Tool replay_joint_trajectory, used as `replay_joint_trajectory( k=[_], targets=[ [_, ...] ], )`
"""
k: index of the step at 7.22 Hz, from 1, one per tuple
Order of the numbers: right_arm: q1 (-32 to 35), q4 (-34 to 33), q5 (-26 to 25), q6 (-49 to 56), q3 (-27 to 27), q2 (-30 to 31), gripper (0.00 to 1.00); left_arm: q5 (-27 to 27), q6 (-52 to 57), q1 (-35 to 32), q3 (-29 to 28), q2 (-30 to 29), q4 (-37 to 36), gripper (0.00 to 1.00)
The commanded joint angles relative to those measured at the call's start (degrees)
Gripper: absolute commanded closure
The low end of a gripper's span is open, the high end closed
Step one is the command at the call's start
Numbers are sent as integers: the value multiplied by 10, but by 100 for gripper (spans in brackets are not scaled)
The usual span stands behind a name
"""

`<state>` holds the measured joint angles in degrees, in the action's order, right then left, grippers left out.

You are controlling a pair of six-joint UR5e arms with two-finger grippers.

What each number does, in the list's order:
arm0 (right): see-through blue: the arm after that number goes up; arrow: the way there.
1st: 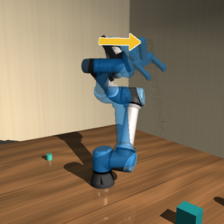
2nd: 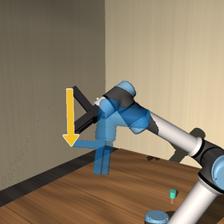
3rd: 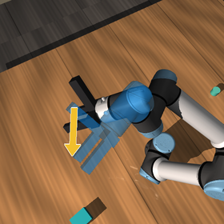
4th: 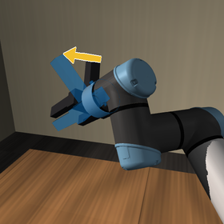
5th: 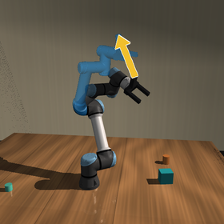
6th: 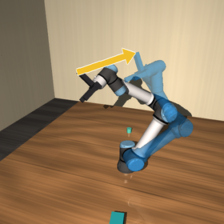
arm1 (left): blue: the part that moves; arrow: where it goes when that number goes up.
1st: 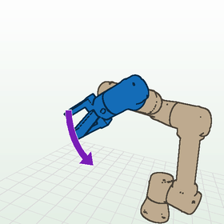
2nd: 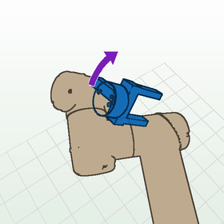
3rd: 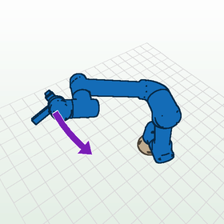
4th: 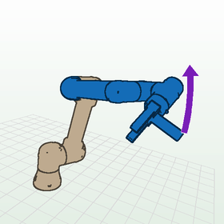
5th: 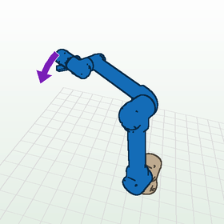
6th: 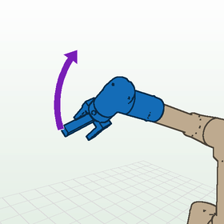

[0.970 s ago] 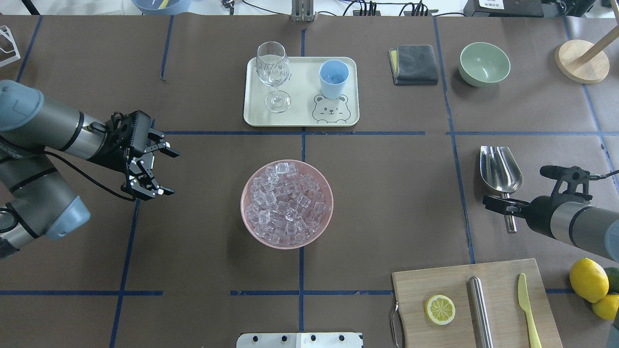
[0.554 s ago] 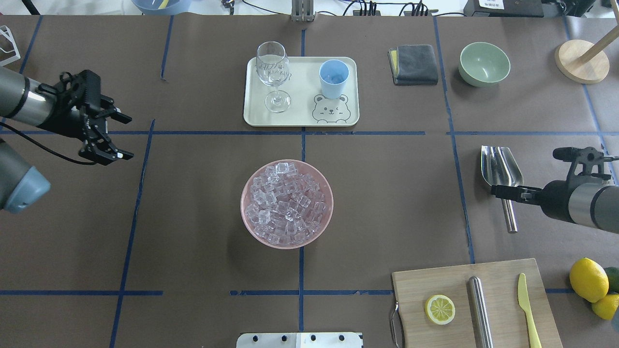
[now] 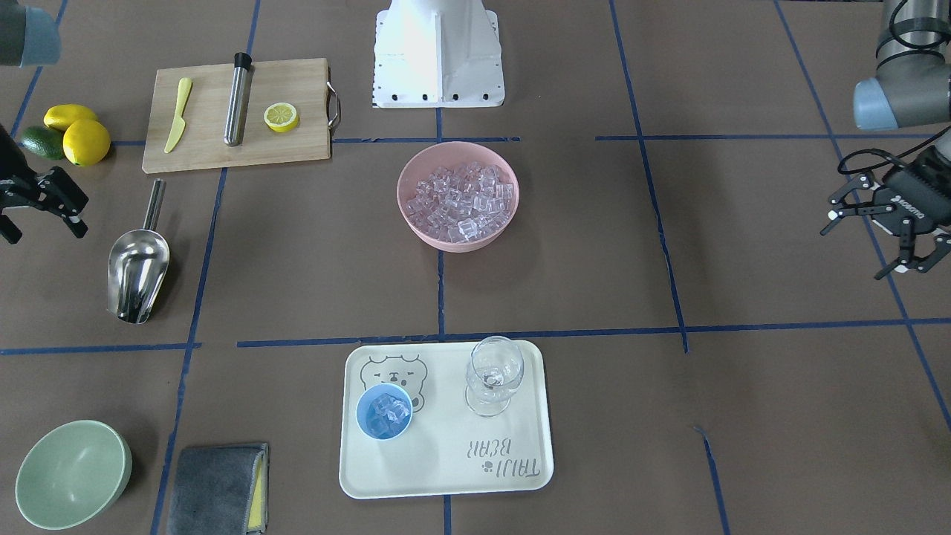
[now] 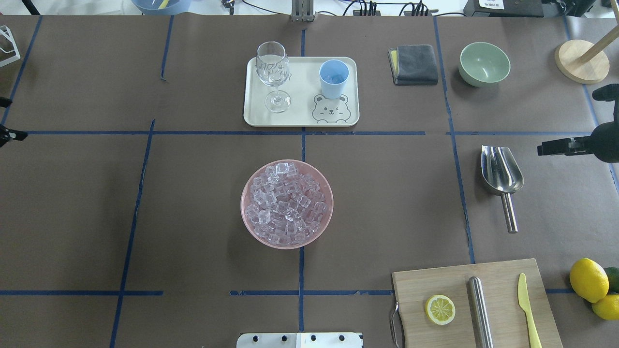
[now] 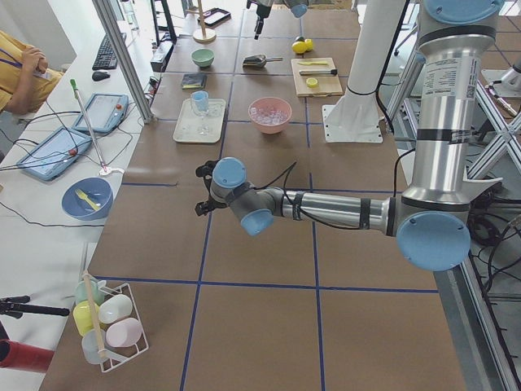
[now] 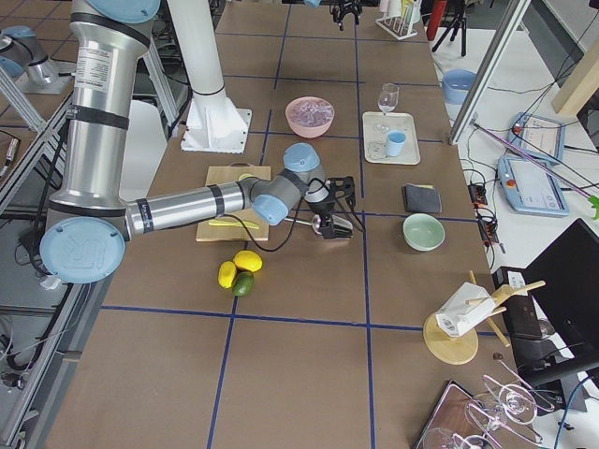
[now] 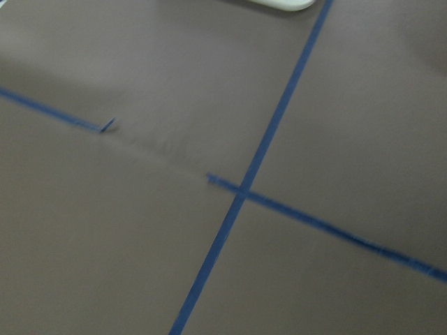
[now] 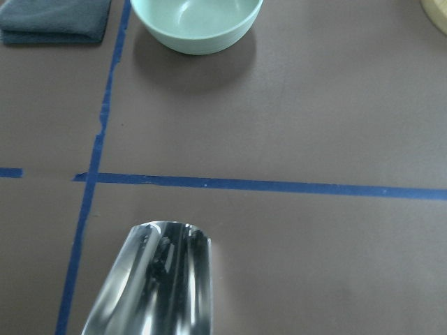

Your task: Put ice in cup with scoop

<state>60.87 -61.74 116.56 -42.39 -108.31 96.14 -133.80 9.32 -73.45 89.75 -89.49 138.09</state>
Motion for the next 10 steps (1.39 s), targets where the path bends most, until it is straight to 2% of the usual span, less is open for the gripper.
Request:
replay_joint_trajectory(
  k=[1, 3, 4, 5, 6, 7, 8, 10],
  targets=[
    [101, -206, 56, 208, 31, -92, 0, 4, 0, -77, -15, 31, -39, 0],
    [191, -257, 157, 367, 124, -125, 0, -5, 2, -141, -7, 30, -187, 0],
    [207, -286, 164, 422, 156, -143, 0, -10, 1, -144, 20, 21, -300, 0],
    [214, -341, 162, 465, 172, -166, 0, -9, 1, -144, 24, -27, -430, 0],
    [231, -374, 167, 505, 207, -189, 0, -10, 3, -144, 33, -46, -486, 0],
    [243, -373, 199, 533, 220, -185, 0, -11, 6, -143, 42, -47, -488, 0],
    [243, -365, 205, 538, 219, -170, 0, -10, 5, -143, 36, -46, -496, 0],
    [242, -365, 192, 508, 224, -161, 0, -11, 5, -143, 53, -48, -584, 0]
  ],
)
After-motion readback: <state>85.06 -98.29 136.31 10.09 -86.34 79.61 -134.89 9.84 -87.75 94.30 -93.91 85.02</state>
